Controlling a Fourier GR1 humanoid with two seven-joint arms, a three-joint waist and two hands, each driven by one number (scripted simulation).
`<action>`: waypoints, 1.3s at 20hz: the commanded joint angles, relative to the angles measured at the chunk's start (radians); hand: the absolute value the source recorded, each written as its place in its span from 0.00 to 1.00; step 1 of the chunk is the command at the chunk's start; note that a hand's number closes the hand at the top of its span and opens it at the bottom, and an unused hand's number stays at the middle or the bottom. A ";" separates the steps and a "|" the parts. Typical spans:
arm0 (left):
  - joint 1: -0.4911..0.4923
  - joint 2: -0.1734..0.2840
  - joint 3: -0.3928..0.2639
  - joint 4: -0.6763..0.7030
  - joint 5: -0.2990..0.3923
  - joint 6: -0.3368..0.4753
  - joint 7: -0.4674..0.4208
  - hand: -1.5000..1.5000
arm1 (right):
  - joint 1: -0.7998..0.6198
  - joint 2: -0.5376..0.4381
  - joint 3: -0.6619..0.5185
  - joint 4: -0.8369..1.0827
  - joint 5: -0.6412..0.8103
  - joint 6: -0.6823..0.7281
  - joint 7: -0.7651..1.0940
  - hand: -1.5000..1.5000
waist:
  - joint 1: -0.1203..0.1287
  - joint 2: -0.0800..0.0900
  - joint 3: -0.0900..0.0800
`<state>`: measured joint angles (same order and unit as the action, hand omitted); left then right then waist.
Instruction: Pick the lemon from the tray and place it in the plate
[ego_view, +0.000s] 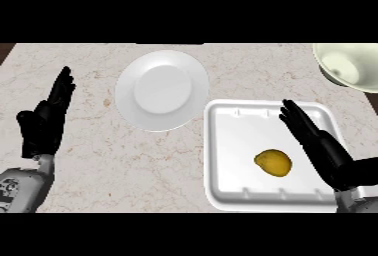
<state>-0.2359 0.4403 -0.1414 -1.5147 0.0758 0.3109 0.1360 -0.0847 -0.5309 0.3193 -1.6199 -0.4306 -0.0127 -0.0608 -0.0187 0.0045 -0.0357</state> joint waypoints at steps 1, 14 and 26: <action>-0.074 0.010 0.044 0.050 0.050 -0.058 -0.008 0.50 | -0.043 -0.024 0.060 -0.053 -0.018 0.147 -0.001 1.00 | 0.010 -0.001 0.035; -0.035 0.010 0.035 -0.084 0.146 -0.180 -0.056 0.50 | 0.041 -0.168 0.453 -0.176 0.384 0.462 -0.465 0.00 | 0.015 -0.006 0.039; -0.041 0.023 0.097 -0.106 0.140 -0.225 -0.008 0.50 | -0.146 -0.248 0.158 -0.126 0.322 0.569 -0.564 0.00 | 0.020 -0.008 0.036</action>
<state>-0.2788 0.4532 -0.0631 -1.5895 0.2114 0.0877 0.0897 -0.1781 -0.7052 0.5647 -1.7087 -0.1099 0.4977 -0.6192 0.0018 -0.0008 0.0003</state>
